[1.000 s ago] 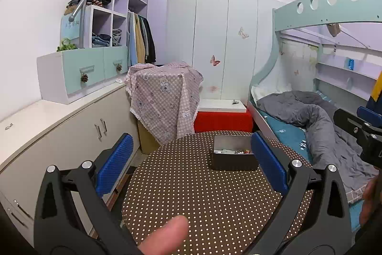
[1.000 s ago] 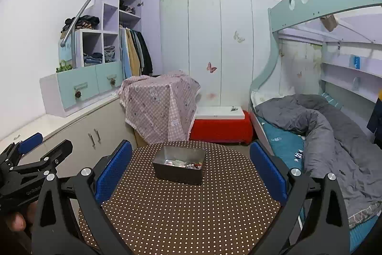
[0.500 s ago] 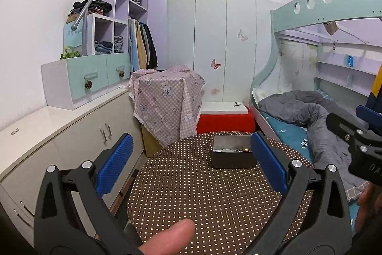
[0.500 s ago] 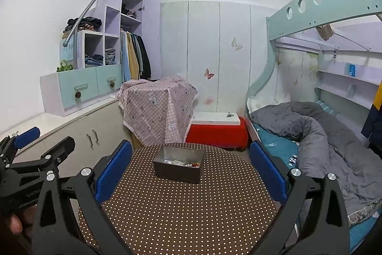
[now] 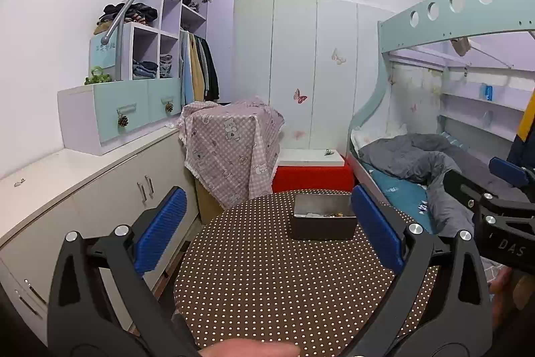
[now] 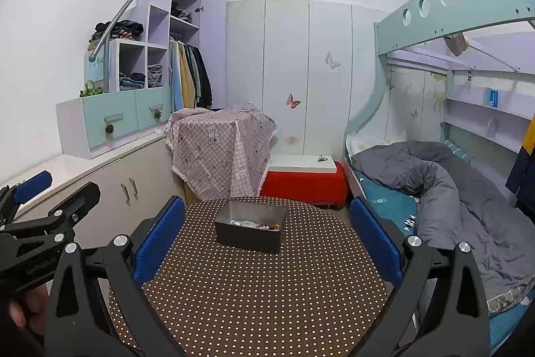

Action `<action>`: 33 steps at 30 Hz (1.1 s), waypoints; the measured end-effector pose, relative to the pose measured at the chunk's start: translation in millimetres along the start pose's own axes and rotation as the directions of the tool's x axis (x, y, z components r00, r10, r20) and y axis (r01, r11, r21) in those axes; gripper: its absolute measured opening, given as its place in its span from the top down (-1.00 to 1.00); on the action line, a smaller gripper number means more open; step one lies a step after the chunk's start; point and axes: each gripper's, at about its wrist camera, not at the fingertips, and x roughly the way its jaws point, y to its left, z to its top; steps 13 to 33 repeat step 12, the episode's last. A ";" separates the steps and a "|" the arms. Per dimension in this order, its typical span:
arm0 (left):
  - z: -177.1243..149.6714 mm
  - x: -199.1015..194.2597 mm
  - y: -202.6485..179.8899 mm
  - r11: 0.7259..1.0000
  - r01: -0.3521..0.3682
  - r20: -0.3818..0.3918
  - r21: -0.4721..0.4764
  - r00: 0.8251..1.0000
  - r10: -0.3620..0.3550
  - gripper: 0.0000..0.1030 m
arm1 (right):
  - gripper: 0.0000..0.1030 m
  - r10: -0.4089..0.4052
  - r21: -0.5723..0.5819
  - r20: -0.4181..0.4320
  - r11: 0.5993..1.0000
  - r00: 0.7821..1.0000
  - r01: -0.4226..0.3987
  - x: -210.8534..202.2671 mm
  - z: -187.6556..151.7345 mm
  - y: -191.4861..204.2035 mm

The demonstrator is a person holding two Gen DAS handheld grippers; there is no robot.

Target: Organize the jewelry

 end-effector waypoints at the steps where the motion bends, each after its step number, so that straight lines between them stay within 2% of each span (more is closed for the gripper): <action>1: 0.1 -0.5 0.5 1.000 0.005 0.000 -0.001 1.000 -0.005 -0.88 | -0.84 0.001 0.001 0.000 1.000 1.000 -0.001 0.3 -0.4 -0.2; 33: 4.7 -0.7 0.9 1.000 -0.014 -0.002 -0.005 1.000 0.014 -0.88 | -0.84 0.013 0.007 -0.004 1.000 1.000 -0.013 0.3 -4.0 0.4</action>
